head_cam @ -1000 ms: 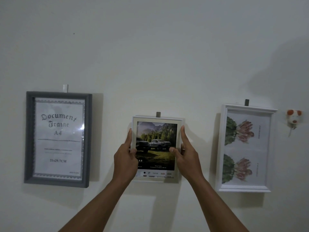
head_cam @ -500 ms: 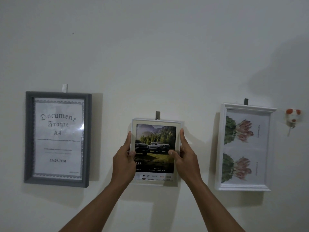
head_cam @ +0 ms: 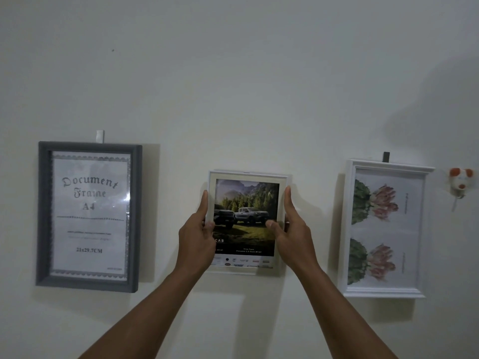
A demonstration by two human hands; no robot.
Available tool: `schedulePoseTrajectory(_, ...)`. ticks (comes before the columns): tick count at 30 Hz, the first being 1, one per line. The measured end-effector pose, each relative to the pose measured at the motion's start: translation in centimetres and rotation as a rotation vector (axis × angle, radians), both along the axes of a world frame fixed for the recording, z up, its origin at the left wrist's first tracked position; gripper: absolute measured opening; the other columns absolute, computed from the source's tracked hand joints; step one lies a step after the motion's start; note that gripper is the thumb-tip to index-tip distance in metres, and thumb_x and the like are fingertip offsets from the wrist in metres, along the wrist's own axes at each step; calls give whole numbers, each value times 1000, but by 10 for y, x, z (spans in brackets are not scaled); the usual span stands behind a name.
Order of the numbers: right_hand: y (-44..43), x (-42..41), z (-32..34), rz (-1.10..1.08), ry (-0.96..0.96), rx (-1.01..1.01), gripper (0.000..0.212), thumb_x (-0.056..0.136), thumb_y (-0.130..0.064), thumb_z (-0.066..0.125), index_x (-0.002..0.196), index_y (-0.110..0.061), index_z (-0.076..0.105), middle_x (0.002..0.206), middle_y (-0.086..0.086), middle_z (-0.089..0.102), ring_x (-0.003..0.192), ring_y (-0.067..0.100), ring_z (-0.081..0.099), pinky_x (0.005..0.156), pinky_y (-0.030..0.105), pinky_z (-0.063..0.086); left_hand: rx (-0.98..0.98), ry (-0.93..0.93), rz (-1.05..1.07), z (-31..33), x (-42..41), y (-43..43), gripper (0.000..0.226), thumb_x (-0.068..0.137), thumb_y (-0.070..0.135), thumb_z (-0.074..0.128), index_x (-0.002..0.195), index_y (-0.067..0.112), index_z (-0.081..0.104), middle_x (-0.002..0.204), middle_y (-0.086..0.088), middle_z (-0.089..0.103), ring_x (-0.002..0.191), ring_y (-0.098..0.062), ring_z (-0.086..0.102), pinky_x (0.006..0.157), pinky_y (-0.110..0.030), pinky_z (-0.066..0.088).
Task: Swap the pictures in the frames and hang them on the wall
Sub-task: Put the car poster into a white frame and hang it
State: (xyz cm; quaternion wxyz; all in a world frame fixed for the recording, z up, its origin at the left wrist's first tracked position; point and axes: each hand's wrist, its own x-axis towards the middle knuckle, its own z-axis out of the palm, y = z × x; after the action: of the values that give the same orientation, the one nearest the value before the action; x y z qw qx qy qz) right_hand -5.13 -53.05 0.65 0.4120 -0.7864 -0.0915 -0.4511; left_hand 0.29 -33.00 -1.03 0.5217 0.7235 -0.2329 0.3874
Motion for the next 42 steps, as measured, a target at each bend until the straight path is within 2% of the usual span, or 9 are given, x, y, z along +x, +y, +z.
schedulePoseTrajectory(4,-1,-1,0,-56,32,-50,83,100,-26,56,152,-50,-3,60,7,38,45,8,32,49,16,33,16,-18,38,-1,-1,-2,75,95,-3,49,151,36,17,84,-4,59,80,-11,58,63,-3,43)
schedulePoseTrajectory(11,6,-3,-2,-48,21,-18,80,100,-21,57,154,-45,3,60,3,50,55,18,50,60,24,46,-15,-32,88,-7,-3,-7,62,98,4,47,151,29,26,91,0,56,83,-15,57,63,-11,42)
schedulePoseTrajectory(14,5,-1,-6,-16,-6,17,72,99,-19,58,149,-42,12,76,17,62,70,23,64,67,34,54,-32,-35,101,-6,-7,-9,62,98,5,48,151,29,26,92,-3,51,79,-8,50,68,-3,39)
schedulePoseTrajectory(17,6,-4,-7,-4,-21,65,70,99,-21,59,154,-38,19,105,19,64,105,-6,46,74,12,44,-67,-20,98,-7,-8,-12,62,98,4,48,150,30,28,89,-4,50,79,-8,50,68,0,37)
schedulePoseTrajectory(19,7,-5,-7,-2,-34,83,71,99,-23,60,155,-42,20,112,29,60,109,15,52,82,24,50,-68,-18,108,-6,-7,-11,61,98,5,48,150,30,28,85,-3,52,78,-9,51,68,-1,37)
schedulePoseTrajectory(22,5,-1,-7,-30,-33,78,73,98,-27,60,152,-50,16,100,27,65,88,30,61,84,27,53,-66,-1,114,-5,-7,-10,61,98,6,48,150,30,29,80,-3,52,75,-11,51,65,-4,38)
schedulePoseTrajectory(25,5,2,-9,-60,-34,45,73,99,-27,59,152,-46,12,72,14,61,62,7,49,66,14,43,-81,11,101,-5,-8,-9,61,97,5,49,149,31,31,78,-3,55,74,-12,53,61,-5,39)
schedulePoseTrajectory(37,14,-3,-16,-47,-54,56,72,100,-20,56,157,-34,14,96,-14,52,84,11,58,66,2,40,-134,22,113,-7,-17,-11,51,95,4,56,142,20,46,94,3,63,70,4,49,61,8,31)
schedulePoseTrajectory(42,12,-3,-18,-10,-48,93,58,100,-16,56,150,-27,28,72,-17,51,69,-15,55,76,26,45,-117,20,90,-9,-16,-10,54,95,3,55,144,22,43,97,9,58,80,-4,54,62,8,34)
